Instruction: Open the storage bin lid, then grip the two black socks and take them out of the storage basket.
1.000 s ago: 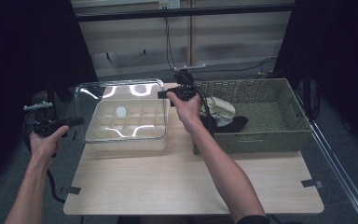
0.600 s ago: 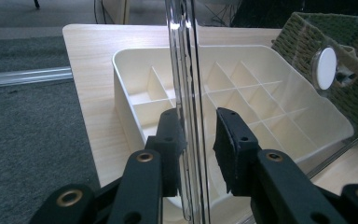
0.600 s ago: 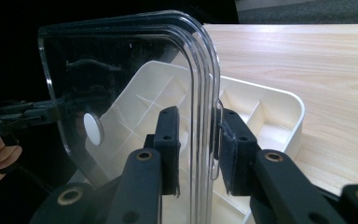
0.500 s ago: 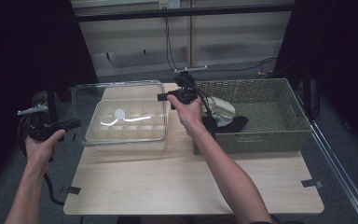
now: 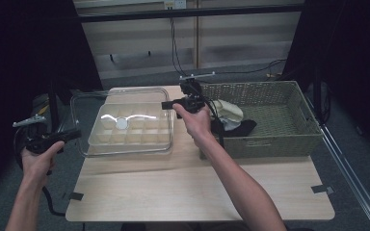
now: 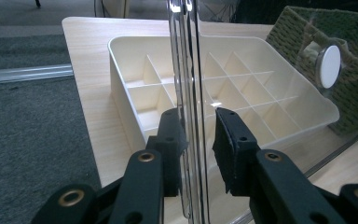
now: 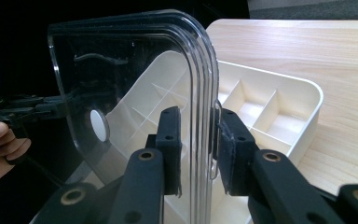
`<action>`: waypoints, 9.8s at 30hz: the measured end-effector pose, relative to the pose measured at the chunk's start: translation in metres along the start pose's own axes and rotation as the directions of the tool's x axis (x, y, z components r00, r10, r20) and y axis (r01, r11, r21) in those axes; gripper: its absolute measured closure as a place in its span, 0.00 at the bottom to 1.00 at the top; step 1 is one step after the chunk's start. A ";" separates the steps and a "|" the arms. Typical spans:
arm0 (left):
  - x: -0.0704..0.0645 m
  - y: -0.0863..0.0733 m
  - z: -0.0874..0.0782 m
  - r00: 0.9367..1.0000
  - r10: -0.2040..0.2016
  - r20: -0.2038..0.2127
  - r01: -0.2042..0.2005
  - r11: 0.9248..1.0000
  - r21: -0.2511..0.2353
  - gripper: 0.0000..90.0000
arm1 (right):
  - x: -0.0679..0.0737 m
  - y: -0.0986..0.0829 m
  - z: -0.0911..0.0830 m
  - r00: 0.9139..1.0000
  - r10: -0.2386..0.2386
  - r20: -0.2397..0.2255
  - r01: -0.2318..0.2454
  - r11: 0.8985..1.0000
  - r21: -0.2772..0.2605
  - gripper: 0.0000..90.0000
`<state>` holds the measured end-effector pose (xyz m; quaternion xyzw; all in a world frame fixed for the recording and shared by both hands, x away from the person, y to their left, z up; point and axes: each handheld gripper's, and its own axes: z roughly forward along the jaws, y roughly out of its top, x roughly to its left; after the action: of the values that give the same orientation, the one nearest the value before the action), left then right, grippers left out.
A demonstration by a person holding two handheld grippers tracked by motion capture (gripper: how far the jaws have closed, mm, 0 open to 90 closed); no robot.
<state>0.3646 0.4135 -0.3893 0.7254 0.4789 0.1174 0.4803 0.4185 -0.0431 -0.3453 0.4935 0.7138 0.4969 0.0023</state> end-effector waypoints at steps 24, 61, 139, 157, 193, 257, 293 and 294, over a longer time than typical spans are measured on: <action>-0.013 -0.033 -0.013 1.000 -0.005 0.002 0.005 1.000 0.016 0.82 | 0.008 -0.034 -0.010 1.000 -0.012 -0.015 0.013 0.999 0.035 0.81; -0.028 -0.086 -0.035 0.999 -0.052 -0.009 0.052 0.994 0.097 0.84 | 0.010 -0.111 -0.007 0.999 0.023 -0.045 -0.015 0.983 0.181 0.80; -0.019 -0.135 0.000 0.991 -0.129 -0.048 0.137 0.962 0.236 0.43 | -0.007 -0.172 0.037 0.993 -0.085 0.080 0.056 0.949 0.310 0.63; -0.068 -0.113 0.004 1.000 0.002 0.007 -0.003 0.988 0.155 0.24 | -0.011 -0.158 0.015 0.992 -0.118 -0.054 0.127 0.969 0.212 0.52; -0.153 -0.104 0.040 0.984 0.064 0.166 -0.091 0.984 0.155 0.18 | -0.058 -0.081 -0.099 0.981 -0.191 0.027 0.189 0.980 0.060 0.61; -0.136 -0.111 0.043 0.987 0.052 0.153 -0.078 0.982 0.174 0.17 | -0.236 -0.018 -0.073 0.936 -0.037 0.351 -0.051 0.970 0.237 0.95; -0.138 -0.112 0.042 0.983 0.069 0.168 -0.097 0.981 0.167 0.16 | -0.169 -0.020 -0.007 0.959 -0.231 0.162 0.150 0.905 0.398 0.70; -0.138 -0.112 0.042 0.983 0.067 0.168 -0.095 0.981 0.167 0.16 | -0.170 -0.020 -0.005 0.956 -0.243 0.164 0.157 0.896 0.415 0.70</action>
<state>0.2555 0.2861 -0.4613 0.7908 0.4167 0.0352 0.4470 0.4887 -0.1670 -0.4400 0.4573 0.8424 0.2834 0.0292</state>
